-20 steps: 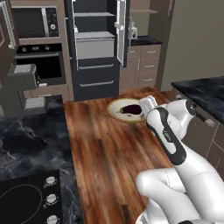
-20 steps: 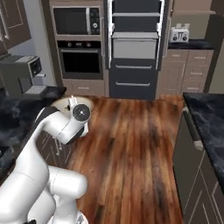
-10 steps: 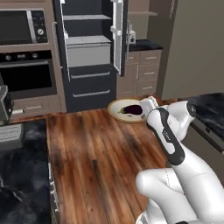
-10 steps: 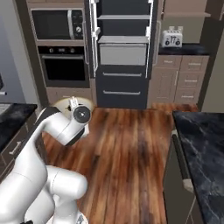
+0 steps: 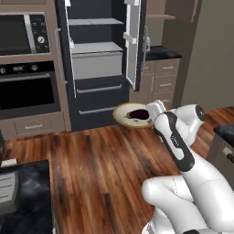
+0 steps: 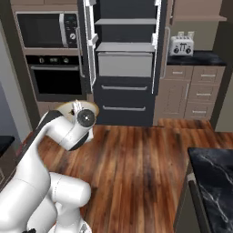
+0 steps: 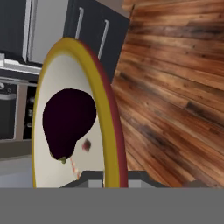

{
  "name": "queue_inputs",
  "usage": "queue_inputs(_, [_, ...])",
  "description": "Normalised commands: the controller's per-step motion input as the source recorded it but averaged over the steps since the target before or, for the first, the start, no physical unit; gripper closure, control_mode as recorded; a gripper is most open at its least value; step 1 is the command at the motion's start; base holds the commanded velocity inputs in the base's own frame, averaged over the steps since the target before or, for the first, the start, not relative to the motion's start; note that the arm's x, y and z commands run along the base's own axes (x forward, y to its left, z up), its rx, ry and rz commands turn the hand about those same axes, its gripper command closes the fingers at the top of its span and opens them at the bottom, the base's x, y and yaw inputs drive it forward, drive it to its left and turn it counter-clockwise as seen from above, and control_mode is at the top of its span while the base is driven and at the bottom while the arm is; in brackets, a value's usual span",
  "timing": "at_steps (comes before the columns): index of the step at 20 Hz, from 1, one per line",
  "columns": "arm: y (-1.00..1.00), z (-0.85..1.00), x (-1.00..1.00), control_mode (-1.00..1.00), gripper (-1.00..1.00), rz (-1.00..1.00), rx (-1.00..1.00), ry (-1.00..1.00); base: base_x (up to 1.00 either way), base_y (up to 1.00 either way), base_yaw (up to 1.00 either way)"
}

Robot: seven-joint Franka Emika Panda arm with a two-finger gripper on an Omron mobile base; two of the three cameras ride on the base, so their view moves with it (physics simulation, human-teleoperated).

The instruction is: Move the glass cup from next to the sink to the open cabinet. Then, move the bowl with the eggplant to the fridge to clear the area for faucet cleaning.

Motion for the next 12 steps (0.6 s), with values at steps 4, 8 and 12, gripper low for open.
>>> queue_inputs(4, [0.00,0.00,0.00,1.00,1.00,0.00,0.00,0.00,1.00,-0.09,-0.05])
queue_inputs(8, [0.00,0.00,0.00,1.00,1.00,0.00,0.00,0.00,1.00,-0.03,-0.05])
queue_inputs(12, [0.00,0.00,0.00,1.00,1.00,0.00,0.00,0.00,1.00,-0.26,-0.11])
